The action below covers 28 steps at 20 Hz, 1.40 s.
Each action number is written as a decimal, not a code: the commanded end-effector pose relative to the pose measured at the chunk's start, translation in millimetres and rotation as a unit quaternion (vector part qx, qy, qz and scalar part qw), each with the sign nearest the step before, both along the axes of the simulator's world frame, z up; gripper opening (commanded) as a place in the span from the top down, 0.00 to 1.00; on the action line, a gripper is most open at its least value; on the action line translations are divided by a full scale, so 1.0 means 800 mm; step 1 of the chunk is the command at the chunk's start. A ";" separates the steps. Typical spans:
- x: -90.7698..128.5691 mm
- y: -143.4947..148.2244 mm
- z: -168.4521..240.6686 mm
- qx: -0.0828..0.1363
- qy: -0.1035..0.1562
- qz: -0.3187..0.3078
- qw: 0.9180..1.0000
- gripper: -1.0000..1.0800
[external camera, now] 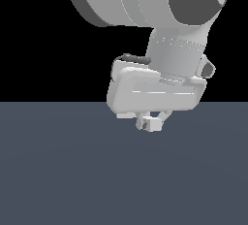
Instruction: Plug the charger into the wall socket.
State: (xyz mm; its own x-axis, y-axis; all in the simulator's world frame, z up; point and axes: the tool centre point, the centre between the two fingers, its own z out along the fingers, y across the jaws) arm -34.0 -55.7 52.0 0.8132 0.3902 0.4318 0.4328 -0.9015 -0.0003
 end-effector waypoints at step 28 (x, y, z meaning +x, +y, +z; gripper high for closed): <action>0.039 0.018 0.060 -0.001 0.002 -0.142 0.990 1.00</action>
